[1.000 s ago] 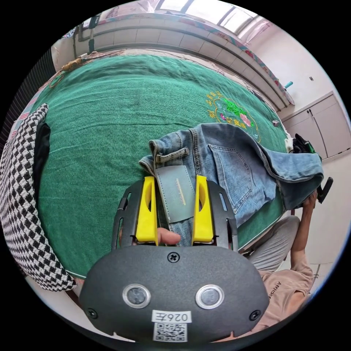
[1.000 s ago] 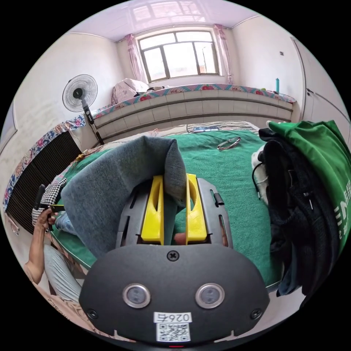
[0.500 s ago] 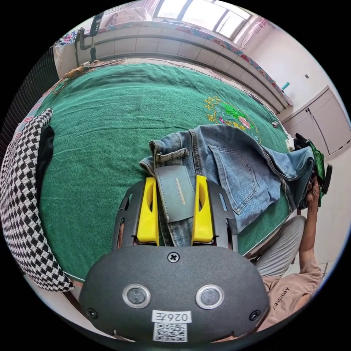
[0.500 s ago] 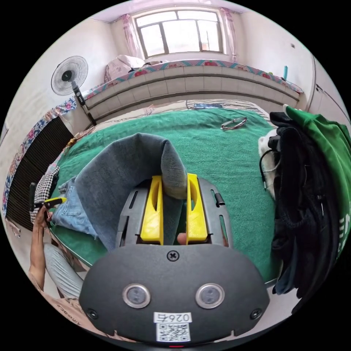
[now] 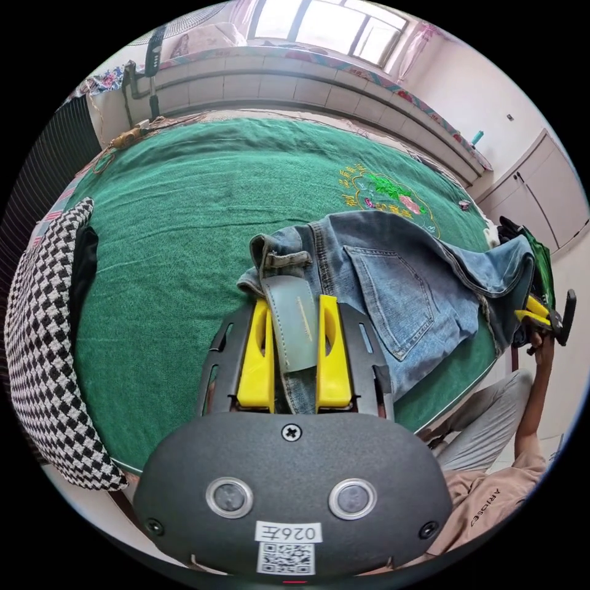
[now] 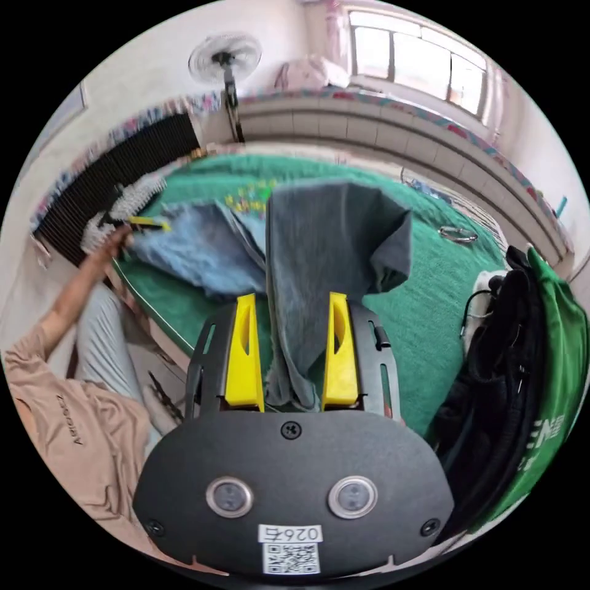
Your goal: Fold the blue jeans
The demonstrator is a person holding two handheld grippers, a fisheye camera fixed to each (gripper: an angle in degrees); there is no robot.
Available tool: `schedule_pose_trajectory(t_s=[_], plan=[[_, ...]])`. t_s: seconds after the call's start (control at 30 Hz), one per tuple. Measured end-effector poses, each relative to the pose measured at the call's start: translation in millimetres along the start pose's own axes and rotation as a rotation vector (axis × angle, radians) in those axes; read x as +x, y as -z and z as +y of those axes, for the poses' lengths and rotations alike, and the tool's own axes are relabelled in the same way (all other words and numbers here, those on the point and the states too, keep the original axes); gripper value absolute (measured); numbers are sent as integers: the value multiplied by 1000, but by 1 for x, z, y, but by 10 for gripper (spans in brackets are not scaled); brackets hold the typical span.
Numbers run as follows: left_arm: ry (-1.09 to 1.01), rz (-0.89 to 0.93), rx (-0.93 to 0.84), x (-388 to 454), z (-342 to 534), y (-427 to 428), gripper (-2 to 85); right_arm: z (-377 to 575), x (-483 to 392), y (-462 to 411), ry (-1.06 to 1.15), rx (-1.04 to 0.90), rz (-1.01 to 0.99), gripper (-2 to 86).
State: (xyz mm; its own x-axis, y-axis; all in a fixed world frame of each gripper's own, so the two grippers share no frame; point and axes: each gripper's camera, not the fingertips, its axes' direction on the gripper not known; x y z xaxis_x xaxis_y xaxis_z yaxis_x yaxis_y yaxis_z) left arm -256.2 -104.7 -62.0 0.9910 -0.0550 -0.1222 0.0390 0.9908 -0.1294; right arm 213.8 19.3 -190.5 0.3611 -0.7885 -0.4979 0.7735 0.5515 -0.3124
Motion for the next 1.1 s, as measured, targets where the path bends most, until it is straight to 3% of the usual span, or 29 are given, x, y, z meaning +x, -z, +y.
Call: schedule_pose_trajectory(t_s=[0.03, 0.1, 0.17, 0.23, 0.3, 0.47, 0.53, 0.67, 0.77, 0.83, 0.9, 1.0, 1.1], plan=[[-5, -4, 12, 2, 2, 4, 73, -4, -12, -14, 30, -77, 63, 86], [-12, 5, 108, 7, 15, 27, 62, -10, -59, -51, 175, -310, 431, 2], [-11, 80, 232, 9, 29, 56, 59, -11, -82, -43, 210, -338, 577, -8], [-26, 103, 348, 13, 46, 89, 57, -8, -94, -1, 150, -223, 637, -12], [-70, -47, 496, 25, 74, 139, 56, 7, -98, 77, 8, -16, 705, -14], [-7, -358, 654, 25, 109, 206, 57, 51, -104, 206, -153, 264, 633, -14], [20, -433, 647, 20, 106, 216, 57, 56, -116, 227, -150, 318, 732, -15], [74, -456, 618, 0, 86, 223, 57, 28, -126, 236, -131, 248, 885, -15], [85, -466, 550, -19, 48, 205, 58, -8, -98, 221, -136, 177, 791, -15], [126, -360, 513, -45, 21, 181, 60, -37, -69, 195, -147, 125, 743, -14], [173, -205, 392, -82, -13, 132, 61, -81, -17, 134, -195, 3, 710, -9], [295, -172, 226, -116, -29, 85, 56, -115, 38, 50, -275, -209, 641, 15], [402, -183, 326, -130, -21, 95, 7, -121, 36, 26, -283, -172, 605, 23]])
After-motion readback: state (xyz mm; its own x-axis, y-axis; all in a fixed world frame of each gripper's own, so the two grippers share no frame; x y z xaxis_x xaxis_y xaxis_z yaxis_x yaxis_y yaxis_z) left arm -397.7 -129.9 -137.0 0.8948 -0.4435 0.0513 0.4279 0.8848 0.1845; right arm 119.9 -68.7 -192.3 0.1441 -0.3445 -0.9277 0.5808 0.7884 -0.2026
